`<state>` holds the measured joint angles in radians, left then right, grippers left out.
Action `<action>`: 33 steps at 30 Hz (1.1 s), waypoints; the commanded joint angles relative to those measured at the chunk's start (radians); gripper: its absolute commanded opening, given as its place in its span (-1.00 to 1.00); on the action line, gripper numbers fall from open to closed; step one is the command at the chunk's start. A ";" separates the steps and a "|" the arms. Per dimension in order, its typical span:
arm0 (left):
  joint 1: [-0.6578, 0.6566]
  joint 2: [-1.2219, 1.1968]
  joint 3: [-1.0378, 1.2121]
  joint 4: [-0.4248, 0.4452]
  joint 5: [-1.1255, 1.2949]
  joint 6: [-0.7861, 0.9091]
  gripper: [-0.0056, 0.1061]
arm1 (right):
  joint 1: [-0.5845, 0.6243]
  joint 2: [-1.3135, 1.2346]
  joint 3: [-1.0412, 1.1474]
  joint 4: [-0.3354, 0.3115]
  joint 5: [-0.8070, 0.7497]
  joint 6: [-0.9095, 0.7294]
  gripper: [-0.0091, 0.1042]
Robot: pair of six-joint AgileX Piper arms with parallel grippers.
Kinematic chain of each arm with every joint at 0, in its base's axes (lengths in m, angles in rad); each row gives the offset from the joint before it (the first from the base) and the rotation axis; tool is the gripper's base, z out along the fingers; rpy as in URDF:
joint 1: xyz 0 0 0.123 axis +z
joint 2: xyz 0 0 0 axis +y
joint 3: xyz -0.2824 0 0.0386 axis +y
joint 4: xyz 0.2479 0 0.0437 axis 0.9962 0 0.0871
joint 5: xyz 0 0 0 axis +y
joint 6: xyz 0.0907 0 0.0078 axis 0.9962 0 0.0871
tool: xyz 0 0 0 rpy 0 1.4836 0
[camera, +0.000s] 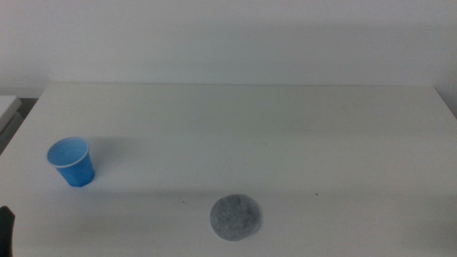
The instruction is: Place an empty cup on a cup mat.
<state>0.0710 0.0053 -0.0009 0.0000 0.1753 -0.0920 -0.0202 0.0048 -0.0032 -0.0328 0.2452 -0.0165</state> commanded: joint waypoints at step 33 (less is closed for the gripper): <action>0.059 1.563 -1.353 -0.007 0.956 0.136 0.78 | 0.002 -0.005 0.003 -0.005 -0.007 -0.004 0.80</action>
<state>0.1164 1.5113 -1.3230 0.0000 1.1249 0.0263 -0.0202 0.0048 -0.0032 -0.0328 0.2452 -0.0165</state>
